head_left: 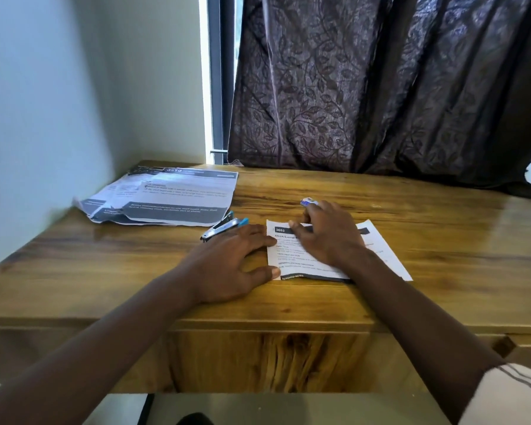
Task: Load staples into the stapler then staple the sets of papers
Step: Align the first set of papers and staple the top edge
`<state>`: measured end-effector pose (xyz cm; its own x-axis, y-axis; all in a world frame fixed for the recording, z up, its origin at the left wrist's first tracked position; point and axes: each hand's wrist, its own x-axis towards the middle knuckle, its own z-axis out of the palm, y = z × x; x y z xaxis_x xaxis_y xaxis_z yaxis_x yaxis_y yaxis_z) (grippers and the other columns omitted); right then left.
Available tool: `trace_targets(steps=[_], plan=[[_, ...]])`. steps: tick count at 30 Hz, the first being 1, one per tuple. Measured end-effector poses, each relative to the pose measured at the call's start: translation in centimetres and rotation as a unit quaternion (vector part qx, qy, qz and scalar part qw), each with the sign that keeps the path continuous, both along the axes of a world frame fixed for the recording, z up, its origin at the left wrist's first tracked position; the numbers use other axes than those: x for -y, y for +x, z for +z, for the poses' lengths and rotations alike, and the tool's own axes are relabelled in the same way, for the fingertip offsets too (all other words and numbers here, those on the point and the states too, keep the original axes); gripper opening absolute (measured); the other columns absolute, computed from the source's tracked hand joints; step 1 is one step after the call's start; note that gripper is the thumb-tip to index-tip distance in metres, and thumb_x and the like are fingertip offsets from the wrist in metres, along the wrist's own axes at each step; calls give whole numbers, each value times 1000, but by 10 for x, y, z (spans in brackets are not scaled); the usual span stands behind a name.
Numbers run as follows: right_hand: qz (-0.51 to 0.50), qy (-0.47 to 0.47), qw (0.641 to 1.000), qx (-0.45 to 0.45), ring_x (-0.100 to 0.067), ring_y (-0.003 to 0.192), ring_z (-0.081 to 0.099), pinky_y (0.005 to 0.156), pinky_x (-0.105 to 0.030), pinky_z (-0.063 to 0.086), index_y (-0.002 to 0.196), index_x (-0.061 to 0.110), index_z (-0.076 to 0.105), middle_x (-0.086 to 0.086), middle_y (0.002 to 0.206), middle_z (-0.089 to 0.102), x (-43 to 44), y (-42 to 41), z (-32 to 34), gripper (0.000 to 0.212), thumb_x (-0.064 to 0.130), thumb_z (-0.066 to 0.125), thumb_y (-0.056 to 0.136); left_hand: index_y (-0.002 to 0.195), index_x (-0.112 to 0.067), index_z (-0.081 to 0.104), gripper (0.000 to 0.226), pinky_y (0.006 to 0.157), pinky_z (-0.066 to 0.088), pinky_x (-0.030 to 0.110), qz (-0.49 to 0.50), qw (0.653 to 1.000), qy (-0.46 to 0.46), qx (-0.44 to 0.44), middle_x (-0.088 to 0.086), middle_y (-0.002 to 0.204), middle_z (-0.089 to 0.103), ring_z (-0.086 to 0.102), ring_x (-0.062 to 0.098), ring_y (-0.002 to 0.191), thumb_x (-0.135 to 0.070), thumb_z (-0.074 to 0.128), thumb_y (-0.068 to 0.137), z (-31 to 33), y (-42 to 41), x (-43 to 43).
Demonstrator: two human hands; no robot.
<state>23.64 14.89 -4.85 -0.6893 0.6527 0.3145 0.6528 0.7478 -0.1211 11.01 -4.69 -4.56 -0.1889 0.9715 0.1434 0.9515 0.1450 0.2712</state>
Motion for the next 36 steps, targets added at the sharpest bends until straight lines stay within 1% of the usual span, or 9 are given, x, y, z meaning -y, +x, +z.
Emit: trace_targets(steps=[4, 8, 15, 20, 25, 28, 31, 33, 36], plan=[[-60, -18, 998, -16, -28, 128, 42, 105, -46, 38, 124, 19, 58, -5, 136, 53, -7, 1, -3, 54, 63, 42, 97, 157, -33, 32, 76, 128, 13, 38, -38, 994, 90, -51, -12, 168, 19, 11, 5, 155, -73, 23, 94, 2, 32, 10], [-114, -17, 993, -29, -31, 131, 42, 106, -48, 35, 133, 17, 55, -10, 140, 52, -12, -2, -4, 59, 62, 43, 97, 163, -28, 3, 91, 128, -6, 36, -104, 989, -40, -100, -10, 170, -3, -10, 1, 155, -81, 6, 89, 0, 80, 6], [-121, 1, 992, -46, -32, 128, 44, 105, -47, 35, 132, 16, 54, -11, 137, 54, -15, -1, -5, 56, 60, 45, 97, 161, -35, -2, 82, 126, -13, 38, -73, 986, -84, -126, -17, 168, -4, -7, -4, 153, -77, 5, 91, 2, 81, 9], [-114, 22, 992, -47, -32, 124, 47, 104, -48, 35, 129, 16, 55, -11, 132, 57, -15, 0, -5, 53, 57, 44, 97, 161, -39, 3, 82, 127, -11, 40, -35, 988, -86, -125, -19, 168, 6, 1, -7, 151, -78, 1, 88, 7, 69, 21], [-86, 53, 993, -58, -26, 114, 55, 102, -45, 33, 120, 19, 61, -4, 117, 64, -8, 4, -2, 44, 53, 41, 99, 160, -38, 8, 82, 126, -12, 34, 1, 989, -68, -134, -18, 168, 15, 9, -5, 152, -80, 6, 90, 7, 51, 32], [-47, 43, 992, -113, -22, 106, 59, 99, -43, 33, 113, 21, 60, 2, 106, 66, -8, 5, 1, 34, 48, 47, 98, 157, -42, 17, 78, 127, -2, 31, 1, 994, -43, -104, -21, 163, 27, 17, -5, 149, -82, 9, 90, 9, 41, 34], [13, 41, 983, -181, -21, 102, 59, 98, -43, 34, 105, 22, 59, 4, 102, 65, -8, 6, 2, 22, 41, 53, 97, 152, -44, 28, 73, 124, 22, 35, 35, 998, 29, -45, -23, 154, 42, 31, -9, 135, -82, 24, 89, 11, 30, 34], [49, 44, 978, -198, -20, 99, 59, 98, -43, 37, 100, 23, 58, 5, 99, 65, -7, 4, 2, 18, 40, 55, 96, 149, -44, 33, 72, 115, 38, 40, 91, 991, 99, -18, -20, 151, 46, 40, 0, 134, -81, 39, 87, 15, 15, 31], [92, 40, 978, -183, -19, 102, 58, 100, -42, 38, 106, 24, 61, 5, 104, 64, -6, 0, 1, 21, 40, 55, 96, 148, -39, 39, 71, 105, 47, 47, 187, 974, 125, -23, -9, 148, 52, 52, 15, 129, -72, 56, 87, 20, -17, 21]])
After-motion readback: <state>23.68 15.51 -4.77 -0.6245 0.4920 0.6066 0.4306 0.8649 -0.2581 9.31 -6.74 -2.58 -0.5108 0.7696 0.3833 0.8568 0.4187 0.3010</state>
